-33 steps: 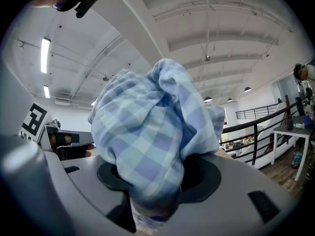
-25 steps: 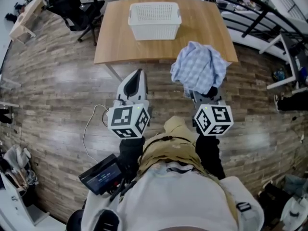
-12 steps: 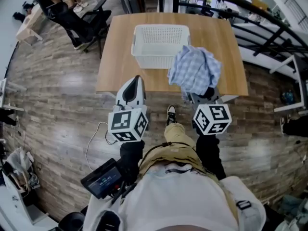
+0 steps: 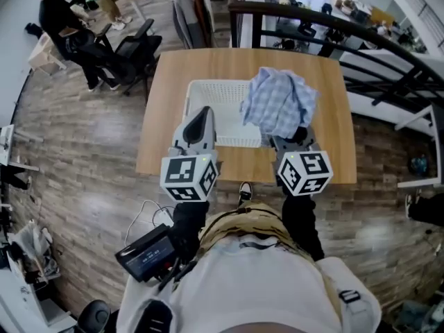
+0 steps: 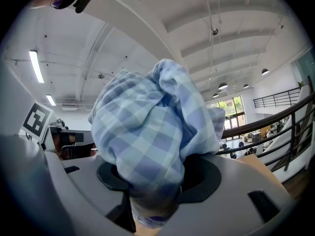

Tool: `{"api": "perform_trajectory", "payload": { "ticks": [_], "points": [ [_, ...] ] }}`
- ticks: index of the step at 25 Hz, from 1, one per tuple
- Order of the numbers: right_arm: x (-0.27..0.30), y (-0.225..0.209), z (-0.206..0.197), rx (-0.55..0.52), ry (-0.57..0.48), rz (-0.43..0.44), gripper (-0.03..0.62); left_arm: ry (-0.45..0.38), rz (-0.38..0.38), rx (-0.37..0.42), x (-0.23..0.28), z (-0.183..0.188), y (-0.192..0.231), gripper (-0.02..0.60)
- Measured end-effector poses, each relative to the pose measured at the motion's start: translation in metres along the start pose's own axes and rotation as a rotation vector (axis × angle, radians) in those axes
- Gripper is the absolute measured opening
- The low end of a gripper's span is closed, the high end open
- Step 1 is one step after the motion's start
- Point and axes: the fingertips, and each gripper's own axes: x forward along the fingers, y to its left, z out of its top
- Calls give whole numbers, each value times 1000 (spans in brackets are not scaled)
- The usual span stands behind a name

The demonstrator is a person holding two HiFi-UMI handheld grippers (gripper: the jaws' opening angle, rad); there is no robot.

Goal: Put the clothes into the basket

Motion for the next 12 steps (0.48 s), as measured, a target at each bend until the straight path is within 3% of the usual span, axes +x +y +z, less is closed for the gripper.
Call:
{"api": "perform_trajectory", "payload": {
  "ticks": [12],
  "points": [
    [46, -35, -3, 21, 54, 21, 236, 62, -62, 32, 87, 1, -11, 0]
  ]
}}
